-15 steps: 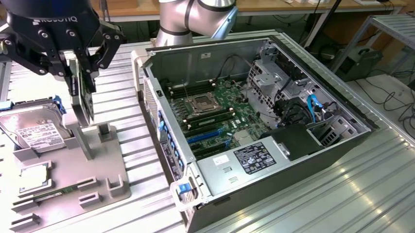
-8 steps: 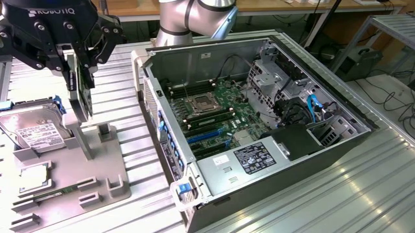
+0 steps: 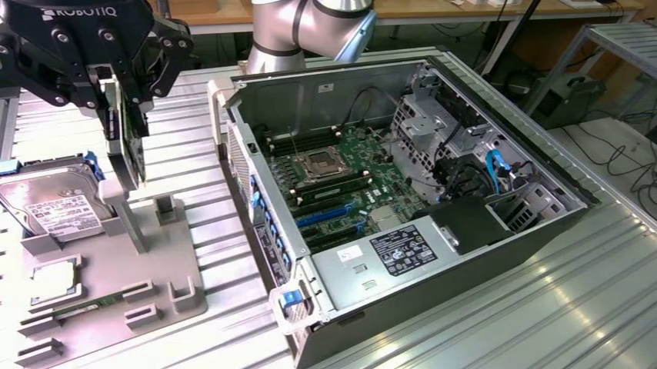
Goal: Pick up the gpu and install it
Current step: 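Pick up the gpu and move the gpu toward the slot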
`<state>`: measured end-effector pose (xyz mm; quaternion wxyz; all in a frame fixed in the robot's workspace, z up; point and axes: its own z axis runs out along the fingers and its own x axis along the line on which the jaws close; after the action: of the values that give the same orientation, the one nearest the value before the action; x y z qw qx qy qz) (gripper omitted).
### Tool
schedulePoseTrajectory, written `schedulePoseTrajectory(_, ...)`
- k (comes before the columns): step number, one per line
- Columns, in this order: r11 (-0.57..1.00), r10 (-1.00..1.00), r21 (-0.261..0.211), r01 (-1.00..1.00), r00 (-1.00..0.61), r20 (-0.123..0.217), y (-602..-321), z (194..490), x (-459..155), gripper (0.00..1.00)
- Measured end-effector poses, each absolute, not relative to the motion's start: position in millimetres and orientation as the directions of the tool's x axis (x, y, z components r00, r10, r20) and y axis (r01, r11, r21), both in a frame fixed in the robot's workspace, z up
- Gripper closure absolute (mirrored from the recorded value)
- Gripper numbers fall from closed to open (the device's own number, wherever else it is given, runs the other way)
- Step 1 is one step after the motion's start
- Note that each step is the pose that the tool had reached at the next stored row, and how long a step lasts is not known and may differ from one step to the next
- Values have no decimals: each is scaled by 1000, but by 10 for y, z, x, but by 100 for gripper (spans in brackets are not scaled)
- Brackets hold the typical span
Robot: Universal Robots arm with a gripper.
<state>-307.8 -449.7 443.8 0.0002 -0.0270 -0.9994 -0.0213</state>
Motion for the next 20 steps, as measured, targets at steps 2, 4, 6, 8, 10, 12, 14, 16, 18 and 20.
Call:
schedulePoseTrajectory(2,998,54,42,54,-999,2,-4497,4438,-3078,72)
schedulePoseTrajectory(4,998,54,42,54,-999,2,-4497,4438,-3078,72)
schedulePoseTrajectory(6,998,54,42,54,-999,2,-4497,4439,-3071,72)
schedulePoseTrajectory(8,998,54,42,54,-999,2,-4497,4438,-3055,72)
schedulePoseTrajectory(10,998,54,42,54,-999,2,-4497,4438,-3045,72)
schedulePoseTrajectory(12,998,54,42,54,-999,2,-4497,4438,-3033,72)
schedulePoseTrajectory(14,998,54,43,54,-999,2,-4497,4438,-3024,72)
schedulePoseTrajectory(16,998,54,42,54,-999,2,-4497,4439,-3013,72)
schedulePoseTrajectory(18,998,54,42,54,-999,2,-4497,4438,-3003,72)
schedulePoseTrajectory(20,998,54,42,54,-999,2,-4497,4438,-2986,72)
